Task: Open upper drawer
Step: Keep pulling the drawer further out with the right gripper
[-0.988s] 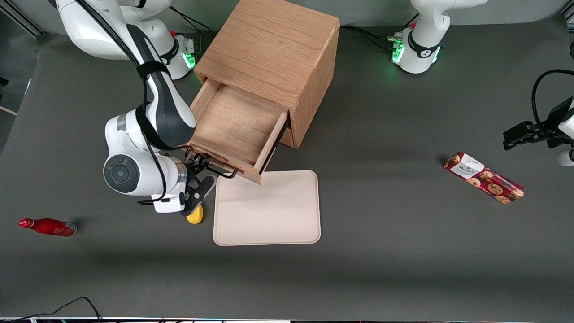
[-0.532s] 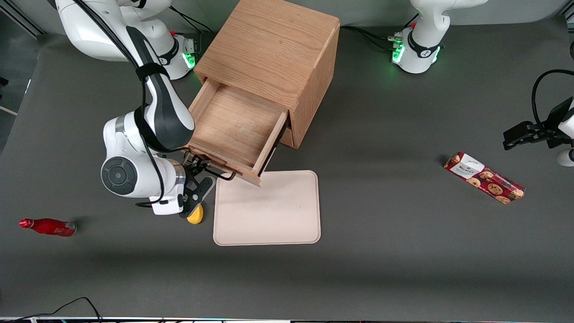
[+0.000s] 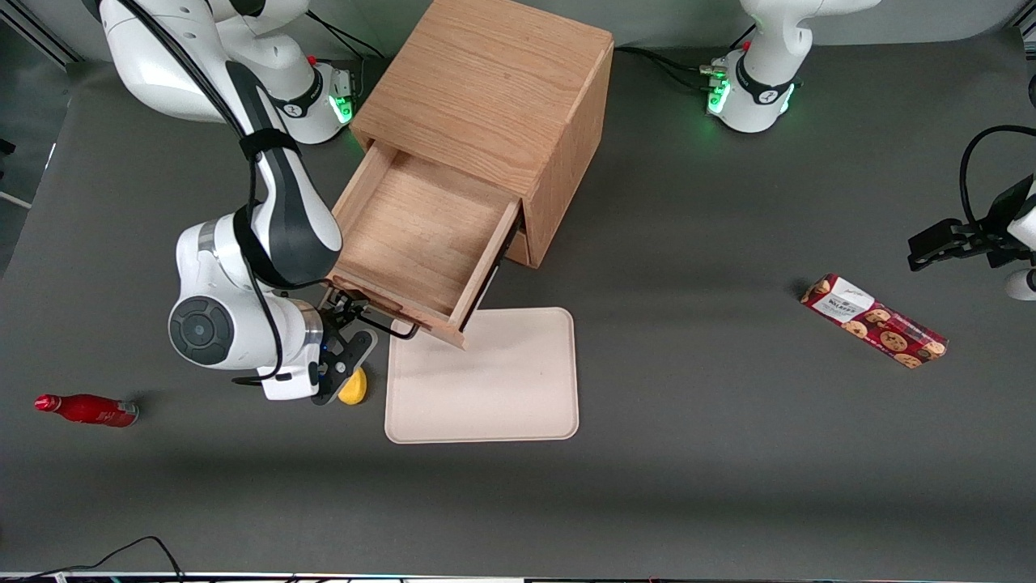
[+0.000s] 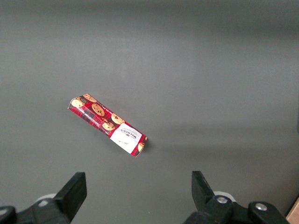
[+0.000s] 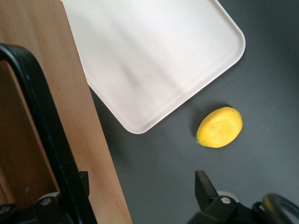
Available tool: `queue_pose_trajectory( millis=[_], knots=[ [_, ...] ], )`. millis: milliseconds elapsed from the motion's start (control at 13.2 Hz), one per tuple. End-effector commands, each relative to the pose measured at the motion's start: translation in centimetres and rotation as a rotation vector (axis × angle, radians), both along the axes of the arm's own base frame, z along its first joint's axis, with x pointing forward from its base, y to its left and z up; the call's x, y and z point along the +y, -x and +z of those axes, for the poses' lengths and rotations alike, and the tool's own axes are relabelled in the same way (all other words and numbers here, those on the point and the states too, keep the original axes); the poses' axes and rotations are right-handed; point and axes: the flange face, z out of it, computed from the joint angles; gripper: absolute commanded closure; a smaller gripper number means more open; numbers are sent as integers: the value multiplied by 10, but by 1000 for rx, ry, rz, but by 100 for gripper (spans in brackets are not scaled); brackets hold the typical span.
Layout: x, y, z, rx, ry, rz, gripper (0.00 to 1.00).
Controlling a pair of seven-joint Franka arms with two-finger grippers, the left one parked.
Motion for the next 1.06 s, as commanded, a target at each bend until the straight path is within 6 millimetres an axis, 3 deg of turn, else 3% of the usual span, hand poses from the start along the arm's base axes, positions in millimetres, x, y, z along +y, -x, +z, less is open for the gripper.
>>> queue_pose_trajectory(
  millis=[0,912,988],
  knots=[
    [1,-8,3,-6,-4,17,0],
    [4,9,75,36,0,-50,0],
    [2,14,89,36,0,-55,0]
  ],
)
